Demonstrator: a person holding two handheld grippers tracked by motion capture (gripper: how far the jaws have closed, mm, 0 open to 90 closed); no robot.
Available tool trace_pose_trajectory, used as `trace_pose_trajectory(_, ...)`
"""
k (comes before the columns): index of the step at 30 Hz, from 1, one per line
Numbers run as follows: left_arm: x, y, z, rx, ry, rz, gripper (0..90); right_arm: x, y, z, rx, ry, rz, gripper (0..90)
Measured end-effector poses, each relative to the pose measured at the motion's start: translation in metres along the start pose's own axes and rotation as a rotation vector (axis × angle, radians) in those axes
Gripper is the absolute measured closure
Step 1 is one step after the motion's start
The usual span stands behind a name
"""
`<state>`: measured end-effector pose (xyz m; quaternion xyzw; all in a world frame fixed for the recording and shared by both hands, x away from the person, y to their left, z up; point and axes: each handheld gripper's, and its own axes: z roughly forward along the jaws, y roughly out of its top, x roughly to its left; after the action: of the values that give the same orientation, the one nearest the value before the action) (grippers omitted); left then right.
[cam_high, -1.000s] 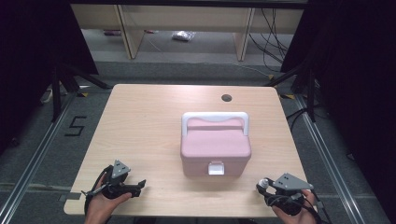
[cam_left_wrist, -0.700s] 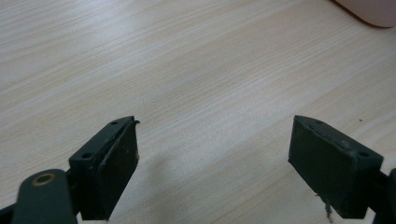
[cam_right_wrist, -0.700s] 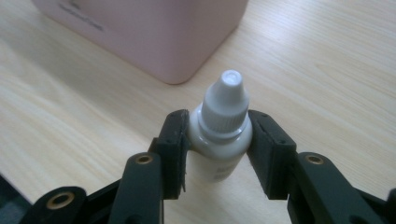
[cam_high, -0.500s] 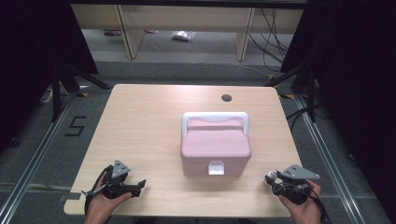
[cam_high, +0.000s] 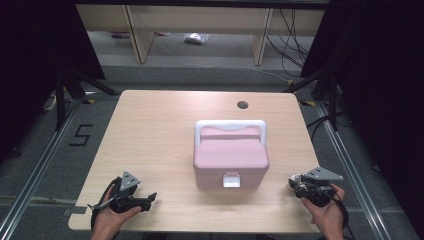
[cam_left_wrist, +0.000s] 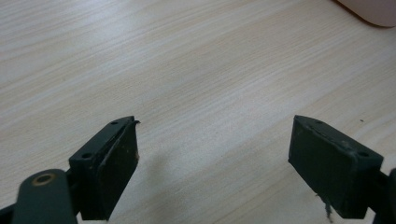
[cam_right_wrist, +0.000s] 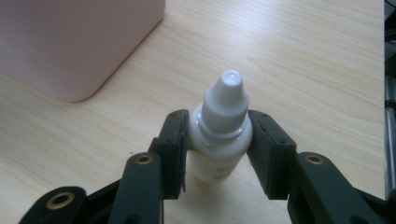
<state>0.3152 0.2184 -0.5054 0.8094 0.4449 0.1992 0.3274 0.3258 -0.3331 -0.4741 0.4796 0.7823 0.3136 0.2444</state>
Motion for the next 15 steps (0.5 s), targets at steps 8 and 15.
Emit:
trace_pose_trajectory(8, 0.0004, 0.0001, -0.0001, 0.004, 0.0, 0.007, 15.3, -0.006, -0.0002, 0.0029, 0.003, -0.009, 0.023, 60.1)
trace_pose_trajectory(15, 0.0006, 0.0001, -0.0004, 0.009, 0.001, 0.013, 15.3, -0.0067, -0.0014, 0.0054, 0.016, -0.004, 0.016, 60.1)
